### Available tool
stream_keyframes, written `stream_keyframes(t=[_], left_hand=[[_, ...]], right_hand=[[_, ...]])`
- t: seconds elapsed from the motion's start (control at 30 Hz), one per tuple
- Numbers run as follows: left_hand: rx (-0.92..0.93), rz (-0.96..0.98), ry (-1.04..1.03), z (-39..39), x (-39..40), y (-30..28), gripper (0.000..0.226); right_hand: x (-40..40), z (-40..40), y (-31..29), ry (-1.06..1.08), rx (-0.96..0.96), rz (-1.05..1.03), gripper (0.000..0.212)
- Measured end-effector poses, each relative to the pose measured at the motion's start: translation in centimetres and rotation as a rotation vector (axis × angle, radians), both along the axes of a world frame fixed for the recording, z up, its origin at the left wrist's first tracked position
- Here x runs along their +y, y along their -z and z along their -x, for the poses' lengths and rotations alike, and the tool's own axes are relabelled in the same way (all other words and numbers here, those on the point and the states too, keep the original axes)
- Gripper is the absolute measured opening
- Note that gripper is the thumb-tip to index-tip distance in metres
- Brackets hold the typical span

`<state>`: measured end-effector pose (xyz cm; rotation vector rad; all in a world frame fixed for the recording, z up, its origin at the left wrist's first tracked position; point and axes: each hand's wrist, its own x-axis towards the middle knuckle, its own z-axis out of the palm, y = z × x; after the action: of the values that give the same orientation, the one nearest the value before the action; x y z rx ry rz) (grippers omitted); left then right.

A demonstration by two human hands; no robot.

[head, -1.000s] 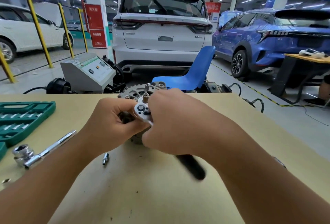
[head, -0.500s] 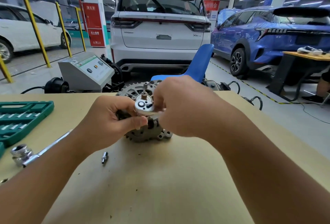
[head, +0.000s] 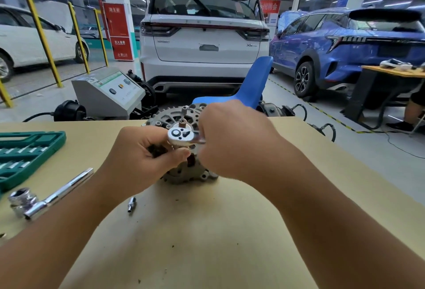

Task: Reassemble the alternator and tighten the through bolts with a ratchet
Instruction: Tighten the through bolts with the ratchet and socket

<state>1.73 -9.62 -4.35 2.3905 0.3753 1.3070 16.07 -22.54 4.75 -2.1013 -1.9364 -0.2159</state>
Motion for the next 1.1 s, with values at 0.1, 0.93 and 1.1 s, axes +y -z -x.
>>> stream_keyframes(t=[0.1,0.93,1.1], left_hand=[[-0.012,-0.021,0.044,0.1,-0.5,-0.2,0.032],[0.051,-0.010,0.073,-0.3,0.1,0.1,0.025],[-0.010,-0.009,0.055,-0.1,-0.2,0.2,0.019]], right_hand=[[-0.4,0.8,-0.2,-0.113,0.093,0.154,0.025],[0.1,0.4,0.0,-0.043,0.033,0.029,0.014],[-0.1,0.4,-0.4,-0.055,0.048,0.000,0.034]])
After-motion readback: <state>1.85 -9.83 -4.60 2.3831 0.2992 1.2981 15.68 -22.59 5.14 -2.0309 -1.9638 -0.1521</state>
